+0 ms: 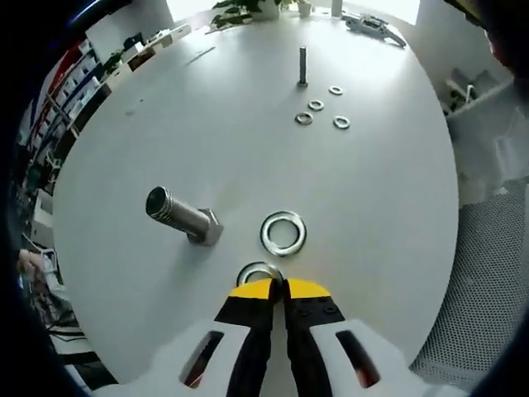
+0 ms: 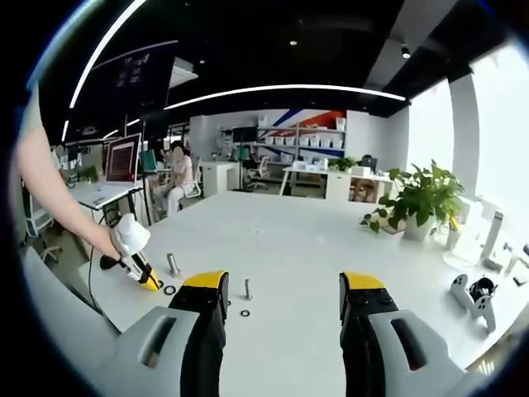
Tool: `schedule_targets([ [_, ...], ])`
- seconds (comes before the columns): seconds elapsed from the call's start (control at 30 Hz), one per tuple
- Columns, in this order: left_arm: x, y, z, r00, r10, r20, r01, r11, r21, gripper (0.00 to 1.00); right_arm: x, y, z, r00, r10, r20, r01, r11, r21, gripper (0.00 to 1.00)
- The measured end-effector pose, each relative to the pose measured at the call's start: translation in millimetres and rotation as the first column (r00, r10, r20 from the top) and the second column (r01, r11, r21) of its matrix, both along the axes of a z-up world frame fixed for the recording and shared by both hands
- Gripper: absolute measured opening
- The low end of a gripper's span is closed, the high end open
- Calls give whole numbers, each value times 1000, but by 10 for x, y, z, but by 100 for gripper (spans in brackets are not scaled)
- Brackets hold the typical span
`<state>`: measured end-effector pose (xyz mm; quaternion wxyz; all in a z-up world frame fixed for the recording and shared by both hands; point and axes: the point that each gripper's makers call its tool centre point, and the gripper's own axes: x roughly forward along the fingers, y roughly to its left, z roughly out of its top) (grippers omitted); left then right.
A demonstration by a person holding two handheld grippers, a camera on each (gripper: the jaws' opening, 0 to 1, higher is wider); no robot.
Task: Place the washer onto the threaded stud by aligning its center hole with the stud, sliding it down to the base, and recovering from edge contact or off-axis alignment until the washer reaches the visible bottom stop.
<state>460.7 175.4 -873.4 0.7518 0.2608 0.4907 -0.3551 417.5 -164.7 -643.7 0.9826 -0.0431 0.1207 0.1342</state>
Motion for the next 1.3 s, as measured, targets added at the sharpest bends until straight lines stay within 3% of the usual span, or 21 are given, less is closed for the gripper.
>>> schedule_targets([
  [0.1,-5,30,-2,999,34,-1,-34,999,-19,2,1,3,-3,1000,2,-1,-2,1000,-2,57],
  [0.33,-25,64,25,999,-3,34,3,1000,2,2,0,7,-5,1000,3,-3,-3,1000,-2,57],
  [0.73,14,-5,194,997,-19,71,20,1000,-22,1,-15,32,0,1000,8,-5,-8,1000,-4,56],
  [1.3,168,-54,575,990,-51,135,58,997,-51,1,-5,40,-8,1000,12,-8,-12,1000,-6,56],
])
